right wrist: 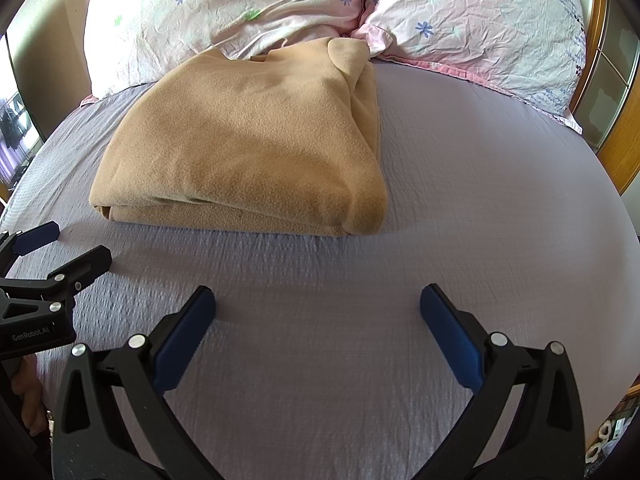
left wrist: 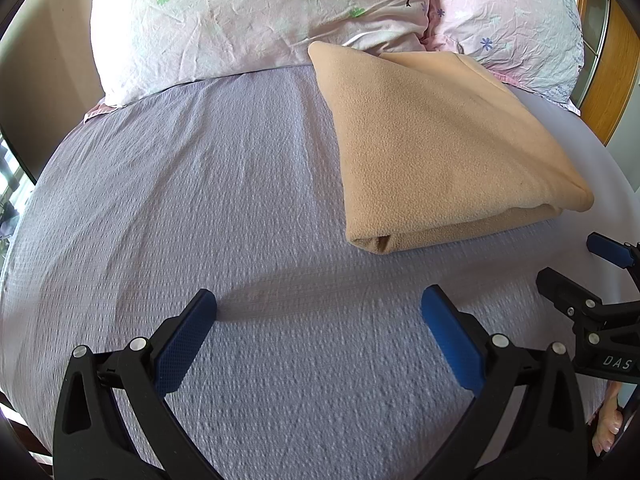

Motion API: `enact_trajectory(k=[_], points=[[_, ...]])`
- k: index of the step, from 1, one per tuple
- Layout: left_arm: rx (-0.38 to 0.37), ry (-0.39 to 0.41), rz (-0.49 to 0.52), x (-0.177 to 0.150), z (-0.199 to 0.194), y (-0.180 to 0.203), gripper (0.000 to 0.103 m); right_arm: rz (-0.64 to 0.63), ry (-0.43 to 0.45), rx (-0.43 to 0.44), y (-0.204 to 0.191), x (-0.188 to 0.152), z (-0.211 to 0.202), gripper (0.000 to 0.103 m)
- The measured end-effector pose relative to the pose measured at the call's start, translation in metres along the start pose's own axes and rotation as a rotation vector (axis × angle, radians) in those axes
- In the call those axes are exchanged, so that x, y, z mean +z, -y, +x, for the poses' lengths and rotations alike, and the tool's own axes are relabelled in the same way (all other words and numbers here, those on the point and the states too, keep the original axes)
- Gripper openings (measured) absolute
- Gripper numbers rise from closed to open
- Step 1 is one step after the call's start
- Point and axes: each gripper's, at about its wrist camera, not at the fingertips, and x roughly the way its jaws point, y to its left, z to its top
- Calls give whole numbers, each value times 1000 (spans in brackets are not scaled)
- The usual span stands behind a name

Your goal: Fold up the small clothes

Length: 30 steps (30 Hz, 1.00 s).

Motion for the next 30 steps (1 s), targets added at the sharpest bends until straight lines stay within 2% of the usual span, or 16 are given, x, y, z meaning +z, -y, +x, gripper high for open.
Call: enact_trajectory(k=[30], points=[[-6,-58,1,4,4,-2,102,2,1,-1,0,0,0,101]])
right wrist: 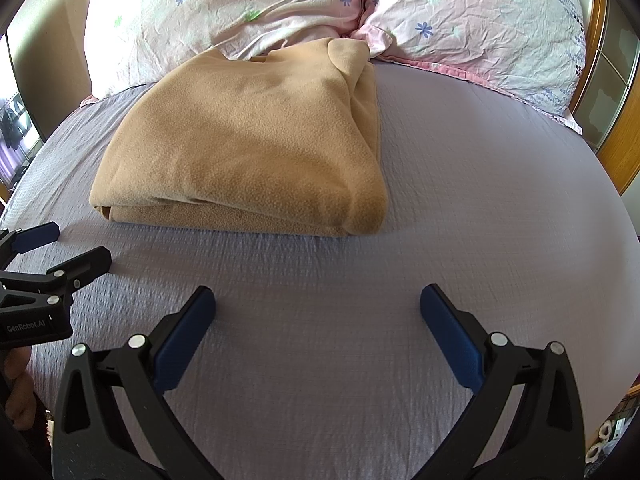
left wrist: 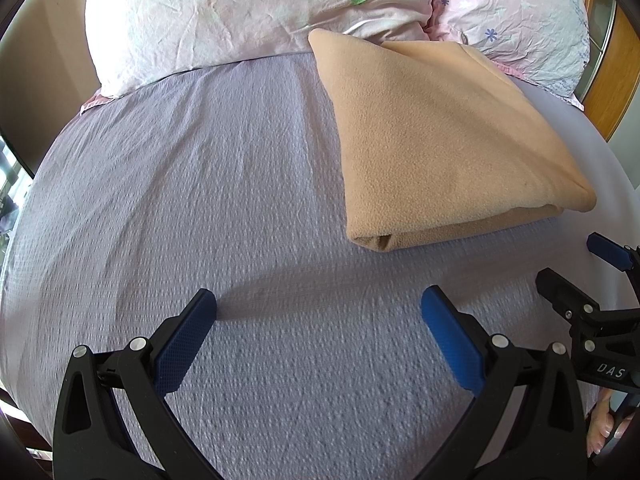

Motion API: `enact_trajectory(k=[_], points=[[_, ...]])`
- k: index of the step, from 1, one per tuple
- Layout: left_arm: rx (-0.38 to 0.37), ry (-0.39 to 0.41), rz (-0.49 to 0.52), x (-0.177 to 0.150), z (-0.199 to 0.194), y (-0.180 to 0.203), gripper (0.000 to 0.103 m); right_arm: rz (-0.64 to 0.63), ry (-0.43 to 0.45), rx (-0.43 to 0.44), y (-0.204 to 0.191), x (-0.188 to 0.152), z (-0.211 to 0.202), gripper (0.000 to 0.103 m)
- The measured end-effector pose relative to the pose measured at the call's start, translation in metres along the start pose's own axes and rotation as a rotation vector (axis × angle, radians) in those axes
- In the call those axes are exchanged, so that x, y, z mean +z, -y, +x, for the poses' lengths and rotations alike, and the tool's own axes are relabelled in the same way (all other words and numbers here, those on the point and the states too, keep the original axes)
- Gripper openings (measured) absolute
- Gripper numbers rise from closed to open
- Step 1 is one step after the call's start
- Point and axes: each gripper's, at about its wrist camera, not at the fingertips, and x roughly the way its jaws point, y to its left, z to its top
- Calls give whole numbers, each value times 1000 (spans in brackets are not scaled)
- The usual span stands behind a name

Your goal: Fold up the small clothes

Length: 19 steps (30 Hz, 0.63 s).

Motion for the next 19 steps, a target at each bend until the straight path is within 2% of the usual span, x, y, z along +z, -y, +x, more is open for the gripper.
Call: enact_trajectory(k=[19], points=[[1,5,1,-1,1,-1,102,-1,1,1,1,1,1,101]])
